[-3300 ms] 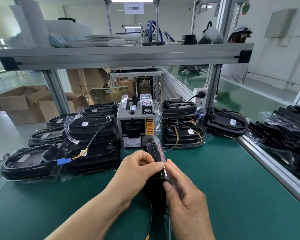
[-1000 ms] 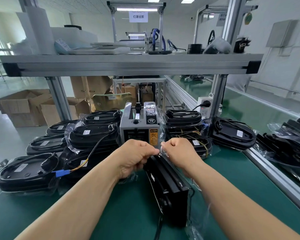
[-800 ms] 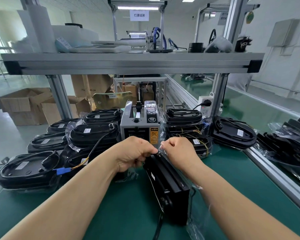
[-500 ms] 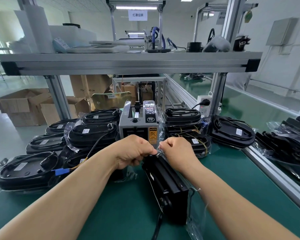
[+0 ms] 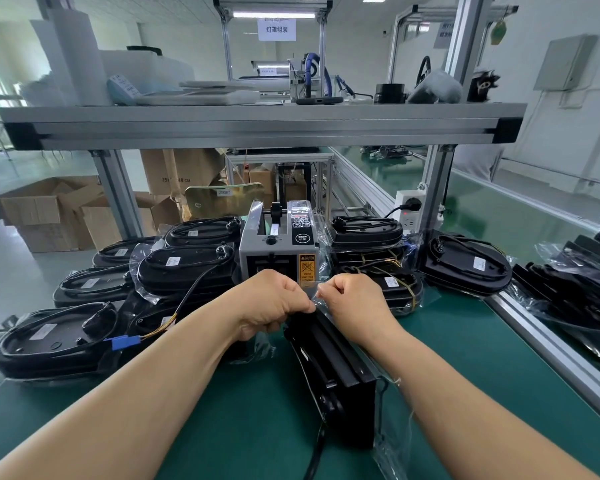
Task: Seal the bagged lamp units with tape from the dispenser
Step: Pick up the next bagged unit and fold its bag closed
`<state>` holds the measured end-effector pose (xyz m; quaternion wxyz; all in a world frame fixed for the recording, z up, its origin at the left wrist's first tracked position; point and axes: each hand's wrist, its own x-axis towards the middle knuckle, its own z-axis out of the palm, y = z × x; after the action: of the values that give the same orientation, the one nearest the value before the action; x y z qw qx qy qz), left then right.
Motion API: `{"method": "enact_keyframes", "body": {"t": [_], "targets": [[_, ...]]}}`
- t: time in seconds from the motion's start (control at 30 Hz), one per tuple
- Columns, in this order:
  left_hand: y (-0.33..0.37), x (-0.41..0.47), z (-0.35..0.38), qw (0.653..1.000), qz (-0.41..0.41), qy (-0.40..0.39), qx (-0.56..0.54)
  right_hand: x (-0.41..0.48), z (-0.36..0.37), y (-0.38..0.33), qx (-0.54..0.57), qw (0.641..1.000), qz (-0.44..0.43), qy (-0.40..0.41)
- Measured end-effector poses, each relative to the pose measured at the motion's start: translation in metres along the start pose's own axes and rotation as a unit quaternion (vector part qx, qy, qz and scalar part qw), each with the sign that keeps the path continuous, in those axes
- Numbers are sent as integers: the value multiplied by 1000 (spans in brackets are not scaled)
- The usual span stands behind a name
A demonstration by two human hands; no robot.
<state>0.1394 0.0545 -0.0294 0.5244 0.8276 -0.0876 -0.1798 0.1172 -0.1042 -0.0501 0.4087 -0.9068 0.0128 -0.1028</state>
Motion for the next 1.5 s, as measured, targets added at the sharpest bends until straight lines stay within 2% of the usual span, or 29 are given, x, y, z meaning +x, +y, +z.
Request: {"method": "enact_keyframes", "body": {"t": [0.17,0.33,0.47,0.6,0.77,0.97,1.03,1.13,1.23,1.4,1.5], "targets": [[-5,1,3,999,19,28,-2,0,-1,0,0,1000,5,-3],[-17,2,19,990,20,126,-52,-2,-2,0,5,1000,10,3],[-23,3,29,981,56,177,-48,-3,-2,-1,21,1000,17,0],[-27,-3,27,984,45,155,-80,-4,-2,-1,17,1000,18,1],[-32,-1,30,968,-14,149,-203,-5,-5,2,26,999,16,-12],[-35,-3,33,960,-40,170,-220,-11,-12,-3,31,998,-3,-51],[-36,-3,32,958,-44,178,-221,-16,-18,-12,-10,994,-2,-113],[-36,-6,32,956,-47,183,-223,-24,-22,-25,-143,966,-59,-207],[-38,-9,31,957,-45,187,-218,-36,-14,-34,-205,950,-122,-203],[-45,-22,30,957,-35,197,-210,-48,-13,-35,-169,954,-169,-182],[-60,-42,29,956,-31,215,-199,-49,-34,-30,-94,968,-155,-176]]}}
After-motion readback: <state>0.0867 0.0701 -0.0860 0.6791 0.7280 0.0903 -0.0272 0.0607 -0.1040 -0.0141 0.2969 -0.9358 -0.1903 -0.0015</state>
